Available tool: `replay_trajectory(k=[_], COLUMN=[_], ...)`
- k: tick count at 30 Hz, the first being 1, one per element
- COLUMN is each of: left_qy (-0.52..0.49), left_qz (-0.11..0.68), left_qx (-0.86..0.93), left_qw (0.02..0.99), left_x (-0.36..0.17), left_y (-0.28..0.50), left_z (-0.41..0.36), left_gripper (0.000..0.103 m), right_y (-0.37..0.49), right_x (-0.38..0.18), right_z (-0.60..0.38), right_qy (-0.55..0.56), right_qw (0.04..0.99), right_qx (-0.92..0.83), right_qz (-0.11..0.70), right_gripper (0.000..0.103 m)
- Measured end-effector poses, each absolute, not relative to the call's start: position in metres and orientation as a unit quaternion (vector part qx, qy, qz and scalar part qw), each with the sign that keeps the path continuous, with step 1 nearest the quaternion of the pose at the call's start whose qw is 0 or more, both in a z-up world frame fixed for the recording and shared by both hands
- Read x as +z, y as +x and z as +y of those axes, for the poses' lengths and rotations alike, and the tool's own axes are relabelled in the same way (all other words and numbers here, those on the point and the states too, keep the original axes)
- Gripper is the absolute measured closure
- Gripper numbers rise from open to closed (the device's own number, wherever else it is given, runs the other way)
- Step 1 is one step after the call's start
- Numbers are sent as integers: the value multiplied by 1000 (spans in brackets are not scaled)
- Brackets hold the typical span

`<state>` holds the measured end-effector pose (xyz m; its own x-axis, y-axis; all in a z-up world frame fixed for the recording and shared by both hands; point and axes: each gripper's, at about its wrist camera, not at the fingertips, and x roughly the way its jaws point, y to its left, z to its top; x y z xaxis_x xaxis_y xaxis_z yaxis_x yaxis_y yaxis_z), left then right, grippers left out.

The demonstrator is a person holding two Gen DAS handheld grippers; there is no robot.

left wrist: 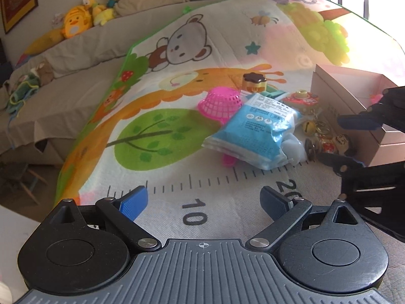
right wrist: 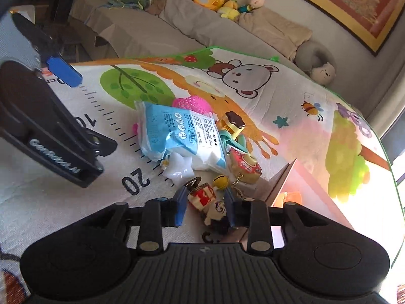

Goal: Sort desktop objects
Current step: 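Grasp the keychain doll with the right gripper, then grasp the white star with the left gripper while the right holds the doll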

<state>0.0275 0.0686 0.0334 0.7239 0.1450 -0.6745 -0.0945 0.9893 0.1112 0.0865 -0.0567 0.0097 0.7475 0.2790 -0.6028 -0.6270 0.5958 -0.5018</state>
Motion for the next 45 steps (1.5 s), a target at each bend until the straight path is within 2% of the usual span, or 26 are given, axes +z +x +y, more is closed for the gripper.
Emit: replay_trajectory(k=[7,16,17,20,21,26,28,31,32,33,34,37,45], left_qy=[23,0,2,-1,-8,-9,-1,10,14,19,25,32,7], left_qz=[363,351,349,354,361,379,378,378,378,378,379,375,397], left_qx=[55,-17,-27,-64,-76,-36,-14,4,5,6,7,-3,-87], left_qw=[930,936,937,933,929,925,926,926,926,926,925,926,914], left_x=[34,30,30,27,25,14,12,13,13,15,16,19,21], left_y=[25,21,22,31,38,73,84,94,95,95,92,79,7], left_z=[74,52,47,27,19,-2,-6,-7,-8,-8,-9,-7,-1], left_gripper=[4,5,6,26,28,29,29,34,43,57,61,61,61], right_y=[107,26,20,16,17,19,19,17,17,17,17,17,12], right_x=[7,15,14,10,11,22,24,22,20,18,16,12,8], right_z=[-55,-114,-124,-158,-172,-224,-238,-253,-257,-259,-262,-268,-252], right_qy=[-313,-260,-261,-241,-216,-112,-85,-56,-48,-40,-32,-10,-20], right_qw=[848,848,856,883,891,922,930,936,937,936,935,929,916], right_qx=[292,324,307,243,231,180,165,153,152,152,153,166,207], right_qz=[314,330,325,323,326,324,317,311,312,315,319,332,344], right_gripper=[64,66,66,66,66,60,51,46,45,45,45,40,40])
